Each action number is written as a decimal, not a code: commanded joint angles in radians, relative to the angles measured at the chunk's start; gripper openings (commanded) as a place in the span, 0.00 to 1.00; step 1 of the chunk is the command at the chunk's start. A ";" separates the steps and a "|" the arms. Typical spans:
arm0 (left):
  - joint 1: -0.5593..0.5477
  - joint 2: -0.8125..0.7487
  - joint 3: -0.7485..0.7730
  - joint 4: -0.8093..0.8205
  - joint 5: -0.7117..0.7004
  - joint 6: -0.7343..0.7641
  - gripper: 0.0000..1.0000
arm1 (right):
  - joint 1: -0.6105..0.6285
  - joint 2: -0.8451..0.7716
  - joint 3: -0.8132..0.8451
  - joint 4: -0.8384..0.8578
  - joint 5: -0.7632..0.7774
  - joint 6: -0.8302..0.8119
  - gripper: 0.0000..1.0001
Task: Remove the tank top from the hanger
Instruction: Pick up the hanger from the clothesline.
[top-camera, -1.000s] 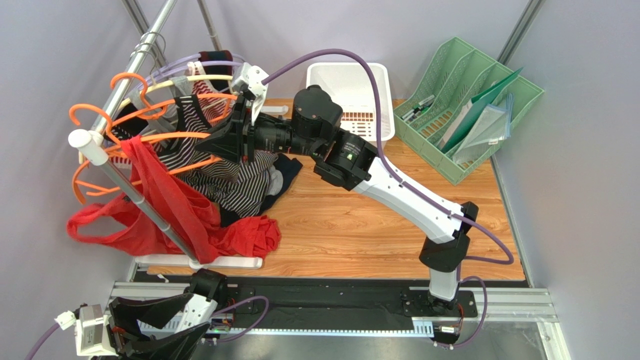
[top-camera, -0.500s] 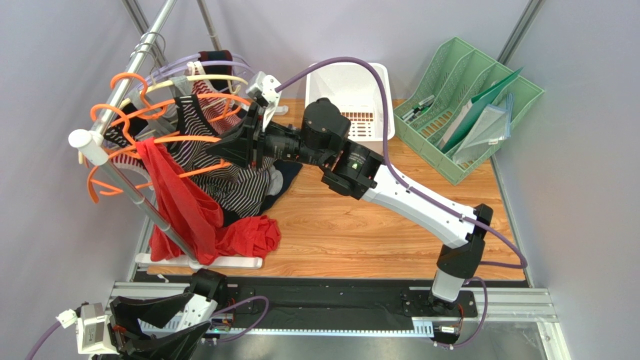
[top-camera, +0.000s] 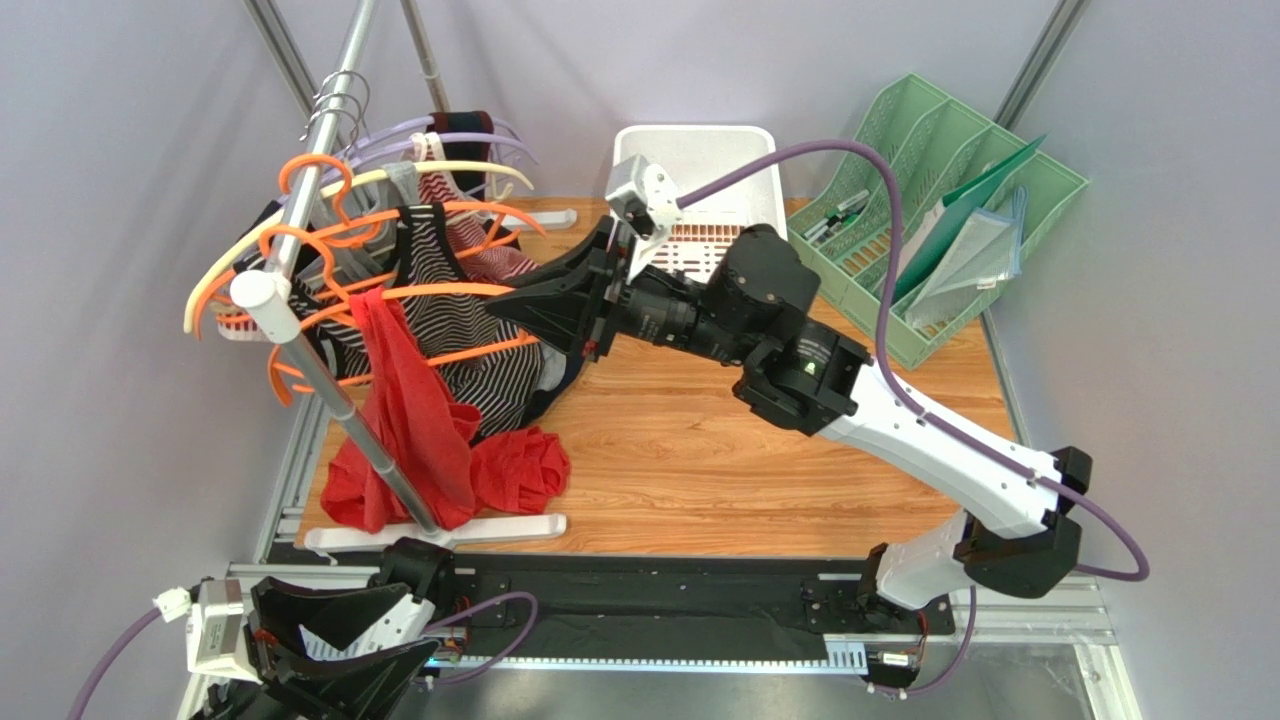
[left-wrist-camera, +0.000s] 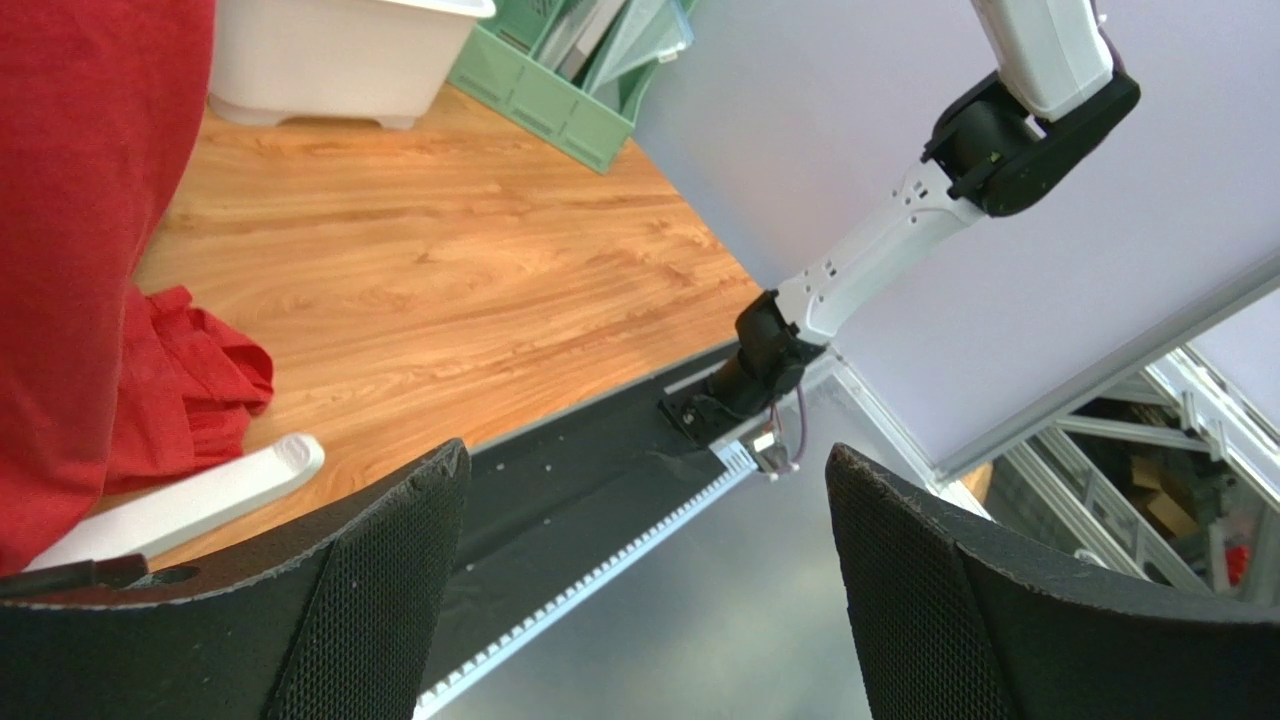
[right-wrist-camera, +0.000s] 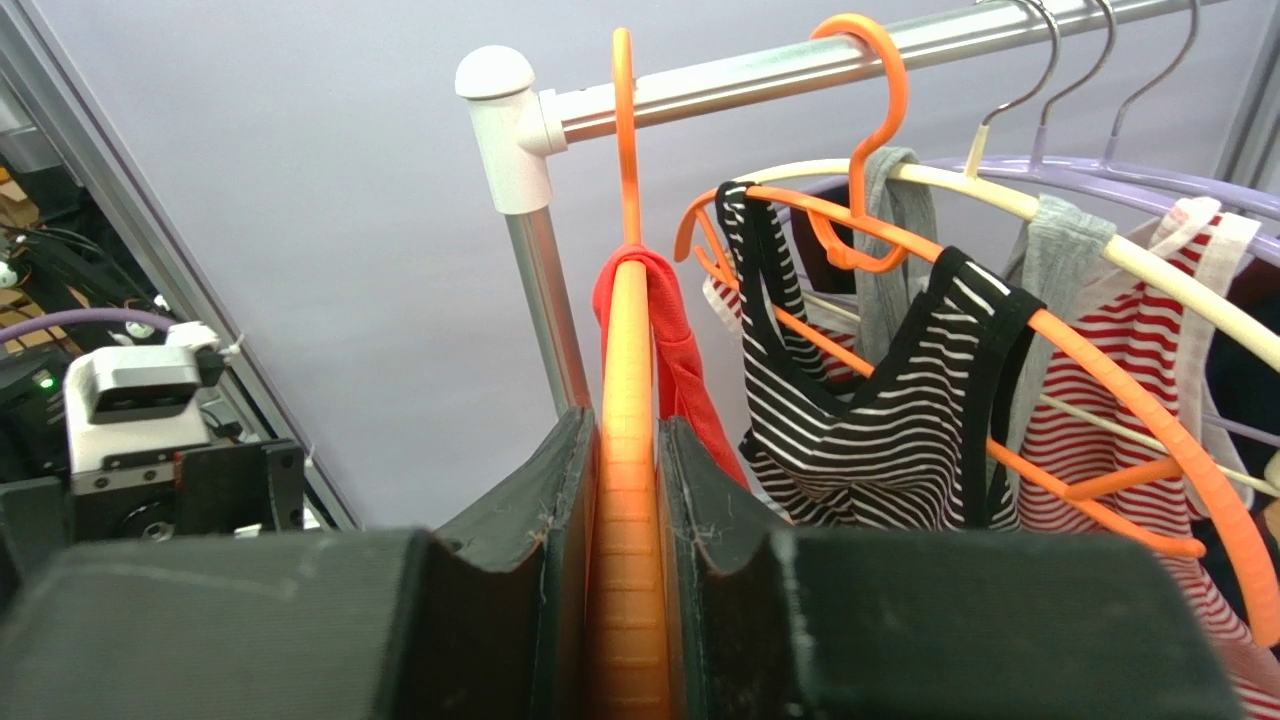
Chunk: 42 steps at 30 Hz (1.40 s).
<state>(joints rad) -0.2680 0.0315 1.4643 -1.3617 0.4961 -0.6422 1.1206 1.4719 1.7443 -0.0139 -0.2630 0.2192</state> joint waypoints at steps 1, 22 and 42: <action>0.000 0.047 -0.016 -0.071 0.056 -0.030 0.92 | -0.001 -0.061 -0.019 0.154 0.051 -0.015 0.00; -0.004 0.099 0.082 -0.125 0.047 0.027 0.91 | -0.001 -0.010 0.068 0.132 0.060 0.028 0.00; -0.004 0.197 -0.162 0.398 0.179 -0.086 0.87 | -0.001 -0.456 -0.466 0.029 0.215 0.008 0.00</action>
<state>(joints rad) -0.2687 0.1387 1.3788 -1.1896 0.6113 -0.6796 1.1206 1.1091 1.3506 0.0174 -0.1360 0.2348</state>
